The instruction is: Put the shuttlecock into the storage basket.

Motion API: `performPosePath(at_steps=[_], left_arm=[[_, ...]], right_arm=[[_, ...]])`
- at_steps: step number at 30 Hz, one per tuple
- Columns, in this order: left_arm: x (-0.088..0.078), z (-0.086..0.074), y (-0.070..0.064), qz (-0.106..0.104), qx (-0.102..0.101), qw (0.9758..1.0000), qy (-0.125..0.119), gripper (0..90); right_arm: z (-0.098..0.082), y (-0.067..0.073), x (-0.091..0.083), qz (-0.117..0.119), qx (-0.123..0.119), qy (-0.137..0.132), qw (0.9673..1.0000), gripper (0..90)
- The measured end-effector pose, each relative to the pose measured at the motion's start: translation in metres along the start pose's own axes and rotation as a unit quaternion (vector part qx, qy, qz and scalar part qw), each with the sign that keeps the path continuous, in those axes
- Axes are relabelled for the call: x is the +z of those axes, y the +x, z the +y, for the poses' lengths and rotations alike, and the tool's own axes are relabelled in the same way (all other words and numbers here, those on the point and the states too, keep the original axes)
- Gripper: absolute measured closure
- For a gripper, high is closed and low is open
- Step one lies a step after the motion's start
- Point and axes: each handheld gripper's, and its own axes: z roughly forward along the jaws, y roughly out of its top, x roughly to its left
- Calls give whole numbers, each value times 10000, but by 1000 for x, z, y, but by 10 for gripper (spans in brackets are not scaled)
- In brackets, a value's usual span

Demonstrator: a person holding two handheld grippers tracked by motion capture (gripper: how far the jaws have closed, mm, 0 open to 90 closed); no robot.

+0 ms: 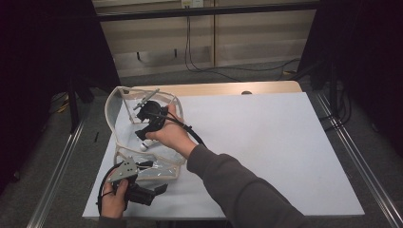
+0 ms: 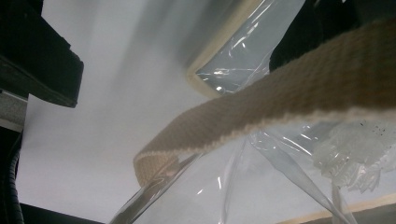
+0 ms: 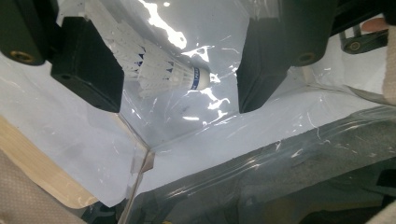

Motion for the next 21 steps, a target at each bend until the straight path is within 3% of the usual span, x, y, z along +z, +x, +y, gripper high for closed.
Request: performPosePath(at_steps=[8, 21], left_arm=[[0, 0, -2, -8, -16, 10000, 7, 29], [0, 1, -4, 10, 4, 10000, 30, 30]], right_arm=[[0, 0, -19, 11, -9, -119, 9999, 255], [-14, -6, -47, 261, 129, -337, 9990, 187]])
